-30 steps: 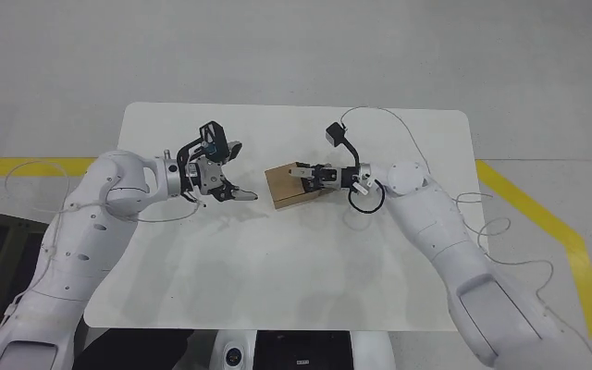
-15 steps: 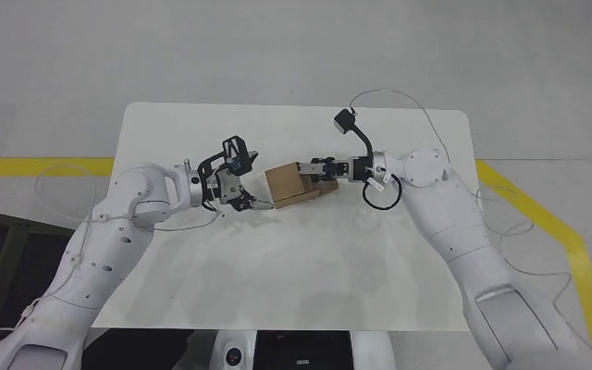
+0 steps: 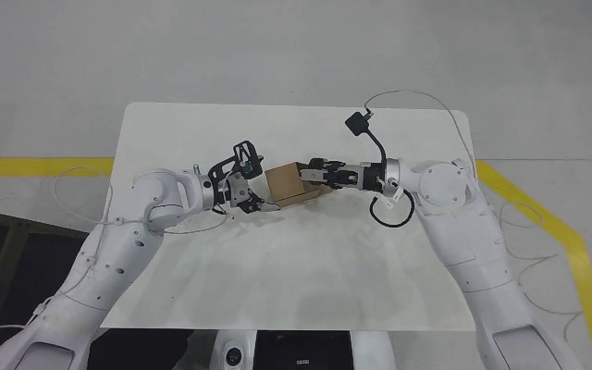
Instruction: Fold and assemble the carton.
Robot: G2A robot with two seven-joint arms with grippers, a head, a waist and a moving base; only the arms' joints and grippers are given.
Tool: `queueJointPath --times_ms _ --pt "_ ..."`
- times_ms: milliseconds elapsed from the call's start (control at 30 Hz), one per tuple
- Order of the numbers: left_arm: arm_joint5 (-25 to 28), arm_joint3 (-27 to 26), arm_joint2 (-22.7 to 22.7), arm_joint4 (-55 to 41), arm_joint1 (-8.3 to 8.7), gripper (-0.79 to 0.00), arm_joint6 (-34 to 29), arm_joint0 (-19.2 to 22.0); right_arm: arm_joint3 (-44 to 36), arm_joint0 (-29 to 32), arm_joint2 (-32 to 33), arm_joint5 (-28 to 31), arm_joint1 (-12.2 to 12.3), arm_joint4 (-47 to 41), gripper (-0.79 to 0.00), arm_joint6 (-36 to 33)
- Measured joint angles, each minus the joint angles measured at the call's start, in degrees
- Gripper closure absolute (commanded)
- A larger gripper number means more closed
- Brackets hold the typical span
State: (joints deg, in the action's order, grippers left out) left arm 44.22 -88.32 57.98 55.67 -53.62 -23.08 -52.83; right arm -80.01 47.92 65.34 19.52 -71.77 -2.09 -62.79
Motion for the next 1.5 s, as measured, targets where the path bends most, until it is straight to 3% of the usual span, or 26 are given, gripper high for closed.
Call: queueJointPath --times_ms 167,500,700,1133,1500 --pt "-1.11 0.69 -0.61 0.48 -0.43 -0.785 0.71 0.61 -0.09 0.23 0.03 -0.24 0.04 0.23 0.0 0.25" --pt "-1.46 1.68 -1.42 1.26 -1.0 -0.785 0.81 1.19 -1.24 5.88 3.28 -8.92 2.08 4.5 0.0 -3.06" --pt "-1.81 1.85 -1.46 2.02 -1.23 -0.785 1.29 1.25 0.73 5.37 1.71 -11.45 2.22 7.51 0.0 -1.63" --pt "-3.06 3.18 -2.39 5.22 -1.97 -0.785 2.73 1.96 11.11 -1.02 -5.07 -7.82 0.36 5.8 0.0 2.85" --pt "1.36 6.25 -3.23 6.51 -2.44 -0.785 3.69 3.45 17.54 -6.02 -11.79 -5.65 -1.98 2.52 0.0 2.18"
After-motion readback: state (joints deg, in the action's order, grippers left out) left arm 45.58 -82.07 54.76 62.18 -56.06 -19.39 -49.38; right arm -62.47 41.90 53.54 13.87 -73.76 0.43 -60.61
